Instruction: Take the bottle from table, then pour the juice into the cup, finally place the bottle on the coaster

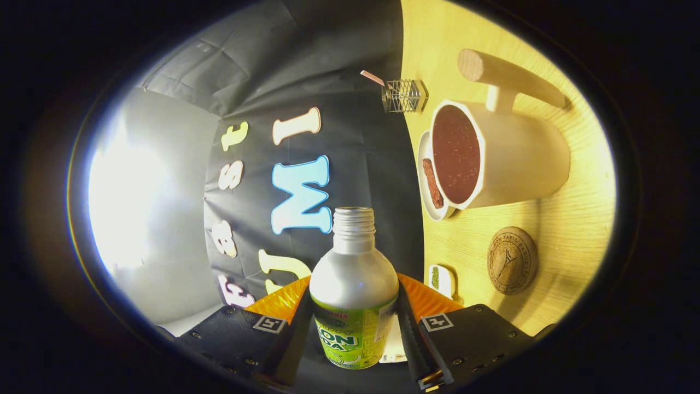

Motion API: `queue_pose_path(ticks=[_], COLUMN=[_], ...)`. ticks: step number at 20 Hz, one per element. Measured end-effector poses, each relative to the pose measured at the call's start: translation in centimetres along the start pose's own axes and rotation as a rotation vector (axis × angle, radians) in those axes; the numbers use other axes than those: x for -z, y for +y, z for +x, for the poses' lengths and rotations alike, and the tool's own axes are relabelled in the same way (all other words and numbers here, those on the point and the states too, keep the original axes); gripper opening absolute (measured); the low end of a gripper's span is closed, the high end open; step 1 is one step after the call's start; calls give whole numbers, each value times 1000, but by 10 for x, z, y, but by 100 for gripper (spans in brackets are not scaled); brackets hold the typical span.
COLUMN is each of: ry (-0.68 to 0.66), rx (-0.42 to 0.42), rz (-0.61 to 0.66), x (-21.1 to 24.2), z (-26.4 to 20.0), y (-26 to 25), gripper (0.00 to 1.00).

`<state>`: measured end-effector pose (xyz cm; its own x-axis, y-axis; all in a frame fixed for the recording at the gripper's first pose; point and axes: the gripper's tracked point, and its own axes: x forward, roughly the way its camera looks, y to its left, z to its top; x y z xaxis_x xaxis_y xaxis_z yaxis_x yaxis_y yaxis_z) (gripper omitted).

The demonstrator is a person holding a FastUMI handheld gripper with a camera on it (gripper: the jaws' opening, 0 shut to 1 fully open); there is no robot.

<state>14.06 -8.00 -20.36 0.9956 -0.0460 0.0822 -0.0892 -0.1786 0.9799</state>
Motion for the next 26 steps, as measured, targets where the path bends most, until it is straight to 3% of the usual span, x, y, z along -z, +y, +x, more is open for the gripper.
queue_pose_path(ticks=[12, 26], ry=[-30, -30], rx=[-16, -34], rz=[108, 140], x=[-6, -7], z=[5, 6], y=[0, 9], gripper=[75, 75])
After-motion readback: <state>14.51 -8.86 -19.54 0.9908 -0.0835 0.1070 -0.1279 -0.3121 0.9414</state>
